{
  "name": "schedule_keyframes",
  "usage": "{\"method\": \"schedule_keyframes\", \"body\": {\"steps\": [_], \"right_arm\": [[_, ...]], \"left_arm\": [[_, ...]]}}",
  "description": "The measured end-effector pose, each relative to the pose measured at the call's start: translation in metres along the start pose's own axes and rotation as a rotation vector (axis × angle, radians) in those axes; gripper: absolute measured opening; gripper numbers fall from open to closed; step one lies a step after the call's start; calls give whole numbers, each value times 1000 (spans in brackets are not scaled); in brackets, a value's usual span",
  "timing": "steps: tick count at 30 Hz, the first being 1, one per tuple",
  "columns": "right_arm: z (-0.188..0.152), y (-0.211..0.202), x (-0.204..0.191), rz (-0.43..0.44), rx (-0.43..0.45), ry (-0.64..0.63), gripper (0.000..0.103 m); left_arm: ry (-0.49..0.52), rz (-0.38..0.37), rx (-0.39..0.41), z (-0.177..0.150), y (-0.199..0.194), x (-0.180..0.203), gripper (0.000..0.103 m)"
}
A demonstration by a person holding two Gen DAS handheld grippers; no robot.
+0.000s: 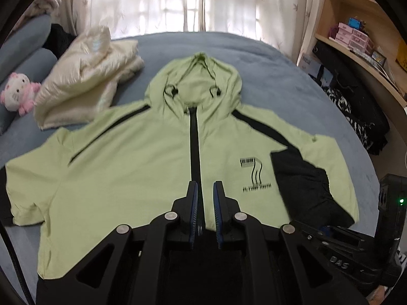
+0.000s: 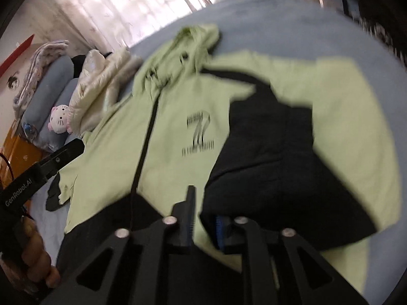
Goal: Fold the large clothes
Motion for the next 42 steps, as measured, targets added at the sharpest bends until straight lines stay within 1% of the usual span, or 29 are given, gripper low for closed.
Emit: {"method": "schedule_keyframes", "body": {"steps": [1, 2, 4, 7, 8, 10, 11, 13, 15, 16, 18, 20, 22, 25, 29, 32, 33, 34, 35, 36, 37, 38, 39, 40, 41, 42], "right_arm": [[-4, -5, 1, 22, 1, 26, 36], [-2, -8, 1, 38, 10, 41, 40], [-8, -29, 6, 65, 67, 73, 40], [-15, -52, 14, 46, 172, 93, 41], [-17, -62, 18, 23, 219, 90, 41], [-21, -87, 30, -84, 340, 87, 41], [-20, -93, 33, -120, 378, 90, 41], [-25, -116, 48, -224, 497, 115, 41], [-28, -128, 60, -268, 553, 153, 41], [-31, -130, 68, -291, 562, 177, 41], [-35, -126, 82, -302, 555, 217, 41], [-40, -117, 96, -295, 523, 266, 41], [-47, -110, 114, -281, 496, 335, 41], [-54, -105, 125, -260, 480, 383, 41], [-56, -99, 123, -259, 472, 367, 41], [-54, -96, 120, -258, 466, 355, 41], [-54, -95, 120, -258, 464, 355, 41], [-55, -94, 120, -255, 462, 356, 41], [-55, -95, 121, -254, 462, 357, 41], [-55, -94, 120, -254, 462, 356, 41], [-56, -95, 120, -255, 464, 353, 41], [-56, -96, 119, -256, 467, 350, 41], [-56, -96, 118, -257, 471, 346, 41], [-56, -97, 117, -259, 476, 342, 41], [-56, -98, 115, -260, 481, 335, 41], [-55, -99, 113, -261, 486, 325, 41]], "left_arm": [[6, -8, -6, -4, 1, 1, 11], [12, -16, -8, -6, 3, 3, 11], [29, -45, -14, -11, 4, 12, 15], [57, -100, -22, -18, 6, 35, 20], [70, -123, -26, -21, 7, 45, 20], [105, -163, -33, -26, 8, 66, 21], [122, -175, -36, -29, 8, 75, 21], [170, -205, -43, -36, 9, 95, 22], [220, -231, -57, -46, 11, 115, 24], [237, -245, -65, -49, 12, 122, 26], [289, -272, -90, -60, 14, 140, 29], [351, -283, -115, -73, 18, 157, 36], [384, -283, -129, -81, 22, 166, 45], [416, -257, -139, -86, 31, 172, 46], [430, -200, -148, -84, 50, 173, 46], [442, -177, -142, -82, 59, 174, 45], [451, -170, -135, -80, 62, 174, 32], [467, -155, -113, -77, 62, 176, 7], [475, -138, -94, -72, 61, 175, 6], [467, -128, -55, -63, 56, 173, 6], [453, -132, -25, -56, 50, 171, 6], [418, -134, 35, -40, 39, 165, 6], [395, -129, 66, -30, 33, 160, 5], [351, -126, 103, -17, 25, 150, 5], [280, -118, 140, -1, 15, 132, 5], [240, -105, 155, 6, 12, 120, 5]]}}
Point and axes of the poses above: each gripper's, at about its wrist camera, not at the fingertips, and y roughly the way its jaws point, x to its right, z to its top, the point moved 7 cm from there along y, roughly the way its jaws point, and after that the axes turned 7 degrees about x, right-handed, at the moved point
